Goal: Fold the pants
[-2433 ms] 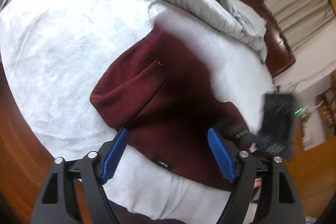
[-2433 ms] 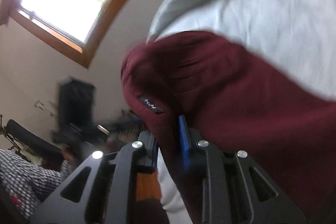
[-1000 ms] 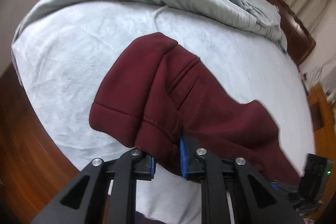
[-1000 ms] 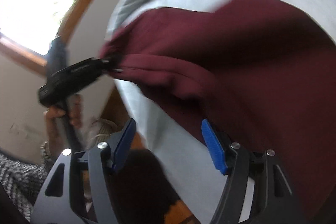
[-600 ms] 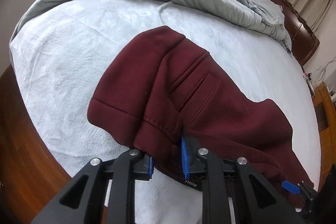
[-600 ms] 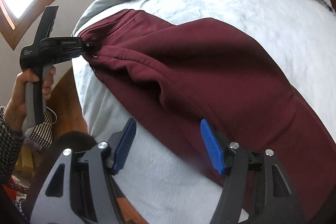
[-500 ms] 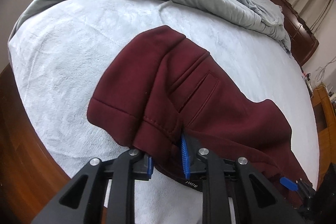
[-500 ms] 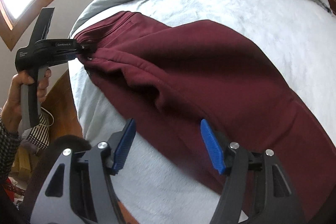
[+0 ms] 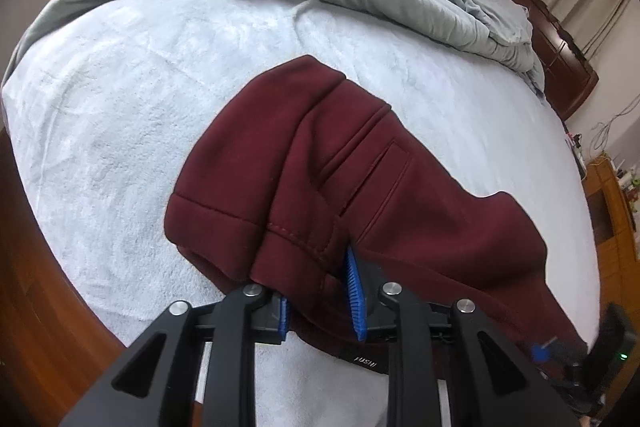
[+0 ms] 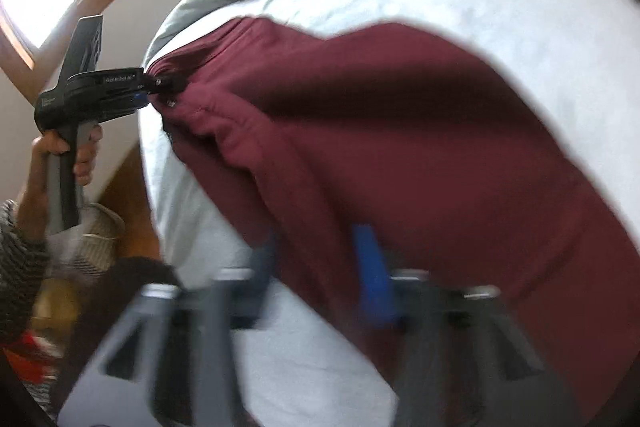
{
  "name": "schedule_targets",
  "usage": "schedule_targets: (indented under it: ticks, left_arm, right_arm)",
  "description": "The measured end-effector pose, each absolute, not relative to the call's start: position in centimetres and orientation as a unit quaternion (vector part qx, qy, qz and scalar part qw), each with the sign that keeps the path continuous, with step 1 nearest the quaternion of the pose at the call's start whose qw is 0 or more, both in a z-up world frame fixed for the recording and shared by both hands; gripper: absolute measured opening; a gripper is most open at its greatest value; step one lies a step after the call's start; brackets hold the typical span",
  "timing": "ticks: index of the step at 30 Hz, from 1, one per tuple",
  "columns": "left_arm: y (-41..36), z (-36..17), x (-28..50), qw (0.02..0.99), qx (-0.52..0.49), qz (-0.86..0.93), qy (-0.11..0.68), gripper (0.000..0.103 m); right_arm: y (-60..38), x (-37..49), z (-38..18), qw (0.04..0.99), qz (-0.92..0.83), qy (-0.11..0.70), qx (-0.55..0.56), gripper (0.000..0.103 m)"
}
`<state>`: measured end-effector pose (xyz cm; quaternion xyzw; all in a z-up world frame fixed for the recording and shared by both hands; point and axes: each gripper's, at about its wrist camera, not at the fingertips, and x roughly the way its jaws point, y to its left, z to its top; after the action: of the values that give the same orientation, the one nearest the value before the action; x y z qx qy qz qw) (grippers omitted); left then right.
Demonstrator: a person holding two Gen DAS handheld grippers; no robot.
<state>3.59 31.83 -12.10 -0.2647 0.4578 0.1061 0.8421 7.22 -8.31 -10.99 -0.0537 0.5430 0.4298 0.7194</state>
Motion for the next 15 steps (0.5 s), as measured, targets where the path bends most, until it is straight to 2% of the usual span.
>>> schedule_targets:
  ticks: [3, 5, 7, 9, 12, 14, 15]
  left_arm:
    - [32.0, -10.5, 3.3, 0.856, -0.255, 0.099, 0.439, 0.025]
    - [32.0, -9.8, 3.0, 0.865, -0.232, 0.096, 0.434, 0.027]
    - [31.8, -10.9, 3.2, 0.857, -0.215, 0.101, 0.457, 0.027]
    - [31.6, -12.5, 3.0, 0.848, -0.206, 0.109, 0.475, 0.029]
    - [31.4, -11.3, 2.0, 0.855, -0.212, 0.109, 0.46, 0.035]
    - [31.3, -10.1, 1.1, 0.851, -0.224, 0.123, 0.459, 0.057]
    - [31.0, -9.3, 0.6, 0.854, -0.223, 0.134, 0.451, 0.06]
  right_arm:
    - [-8.4, 5.9, -9.1, 0.733, 0.452, 0.501, -0.081, 0.012]
    - [-8.5, 4.9, -8.5, 0.735, 0.46, 0.486, -0.104, 0.022]
    - [-8.2, 3.9, -9.7, 0.718, 0.458, 0.509, -0.126, 0.072]
    - [-8.3, 2.9, -11.0, 0.717, 0.452, 0.512, -0.138, 0.072]
    - [-9.3, 2.7, -10.5, 0.721, 0.449, 0.516, -0.113, 0.072]
    - [-11.0, 3.2, -9.8, 0.714, 0.448, 0.534, -0.066, 0.07]
    - [-11.7, 3.4, -9.5, 0.713, 0.445, 0.539, -0.051, 0.07]
